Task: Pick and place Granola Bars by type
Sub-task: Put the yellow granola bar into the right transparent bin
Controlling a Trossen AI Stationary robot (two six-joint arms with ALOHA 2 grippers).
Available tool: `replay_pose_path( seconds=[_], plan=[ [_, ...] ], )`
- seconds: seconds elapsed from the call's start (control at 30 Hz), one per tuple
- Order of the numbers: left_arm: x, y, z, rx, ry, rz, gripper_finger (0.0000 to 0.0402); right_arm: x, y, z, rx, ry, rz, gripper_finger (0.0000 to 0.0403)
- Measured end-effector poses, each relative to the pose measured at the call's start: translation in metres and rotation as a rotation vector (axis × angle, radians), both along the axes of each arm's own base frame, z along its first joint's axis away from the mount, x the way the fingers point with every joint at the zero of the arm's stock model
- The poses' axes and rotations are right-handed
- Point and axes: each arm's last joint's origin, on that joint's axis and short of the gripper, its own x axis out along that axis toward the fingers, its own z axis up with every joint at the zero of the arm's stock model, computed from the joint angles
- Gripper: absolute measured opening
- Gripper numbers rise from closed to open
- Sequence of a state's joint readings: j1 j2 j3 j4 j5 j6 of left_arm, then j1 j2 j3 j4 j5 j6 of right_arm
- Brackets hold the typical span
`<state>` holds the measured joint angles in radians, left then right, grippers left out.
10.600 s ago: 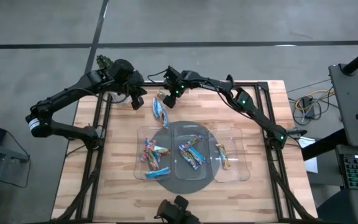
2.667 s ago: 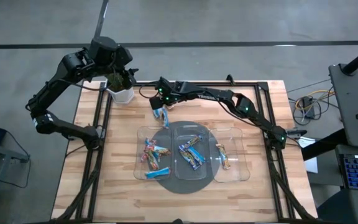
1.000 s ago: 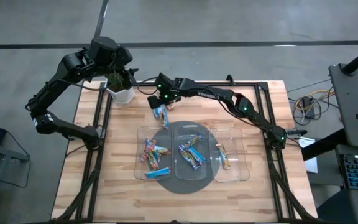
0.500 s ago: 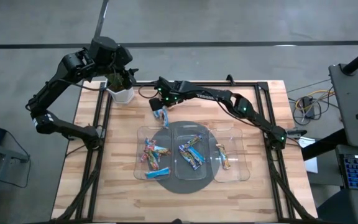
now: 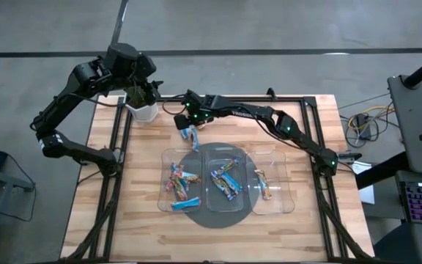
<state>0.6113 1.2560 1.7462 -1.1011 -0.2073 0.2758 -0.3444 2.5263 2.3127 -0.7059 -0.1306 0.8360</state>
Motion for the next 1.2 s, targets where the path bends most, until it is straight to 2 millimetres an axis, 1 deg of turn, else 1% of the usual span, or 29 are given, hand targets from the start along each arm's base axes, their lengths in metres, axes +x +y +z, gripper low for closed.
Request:
replay_pose_path(
  seconds=[0.33, 0.53, 0.77, 0.9, 1.2],
  plan=[
    [0.000, 0.000, 0.000, 0.001, 0.001, -0.001, 0.0216, 0.012, 0.020, -0.004, 0.028, -0.061, 0.034, 0.0224],
    [0.000, 0.000, 0.000, 0.001, 0.000, -0.001, 0.0216, 0.010, 0.015, -0.008, 0.027, -0.051, 0.022, 0.0224],
    [0.000, 0.000, 0.000, 0.002, 0.002, -0.002, 0.0216, 0.010, 0.016, -0.020, 0.045, -0.060, 0.019, 0.0224],
    [0.000, 0.000, 0.000, 0.002, 0.003, -0.002, 0.0216, 0.009, 0.012, -0.027, 0.088, -0.082, 0.011, 0.0224],
    [0.000, 0.000, 0.000, 0.002, 0.003, -0.002, 0.0216, 0.011, 0.011, -0.023, 0.083, -0.103, 0.015, 0.0224]
  ],
)
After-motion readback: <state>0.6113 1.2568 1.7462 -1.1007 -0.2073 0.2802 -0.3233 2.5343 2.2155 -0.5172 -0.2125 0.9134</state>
